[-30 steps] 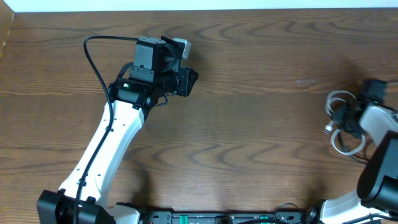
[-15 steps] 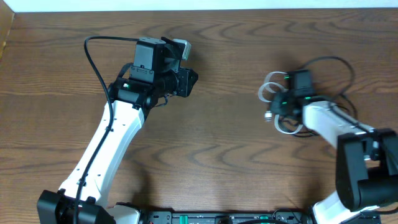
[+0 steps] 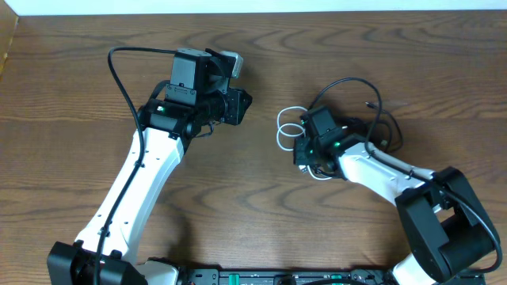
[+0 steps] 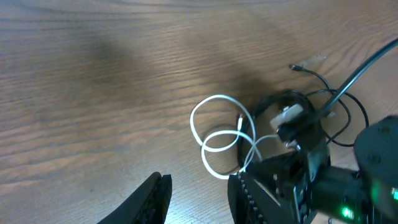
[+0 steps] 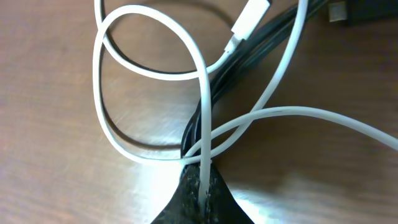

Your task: Untangle cables

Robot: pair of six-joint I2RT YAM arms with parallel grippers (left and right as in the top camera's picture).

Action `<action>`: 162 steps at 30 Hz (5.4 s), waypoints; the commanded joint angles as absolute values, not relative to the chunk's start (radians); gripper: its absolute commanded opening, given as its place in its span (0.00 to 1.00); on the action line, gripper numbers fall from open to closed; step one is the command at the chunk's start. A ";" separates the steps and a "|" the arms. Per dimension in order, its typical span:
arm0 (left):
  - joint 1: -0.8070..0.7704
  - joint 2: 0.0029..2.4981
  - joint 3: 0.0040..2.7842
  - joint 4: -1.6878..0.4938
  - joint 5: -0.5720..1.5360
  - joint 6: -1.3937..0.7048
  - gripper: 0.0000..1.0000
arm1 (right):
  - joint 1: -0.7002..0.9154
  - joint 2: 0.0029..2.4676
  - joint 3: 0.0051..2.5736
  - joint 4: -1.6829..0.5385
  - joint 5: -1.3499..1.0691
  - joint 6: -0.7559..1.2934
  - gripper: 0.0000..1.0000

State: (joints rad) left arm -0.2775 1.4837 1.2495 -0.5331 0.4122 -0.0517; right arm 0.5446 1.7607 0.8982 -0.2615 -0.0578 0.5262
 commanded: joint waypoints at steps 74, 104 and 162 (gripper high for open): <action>-0.276 1.491 1.247 -0.477 0.400 -0.048 0.36 | -0.815 1.773 2.329 -1.406 0.116 0.305 0.01; -0.278 1.491 1.247 -0.438 0.411 -0.065 0.40 | -1.101 2.066 2.133 -1.335 0.260 0.338 0.01; -0.328 1.491 1.247 -0.387 0.411 -0.007 0.40 | -1.038 1.556 1.554 -1.120 0.089 0.384 0.98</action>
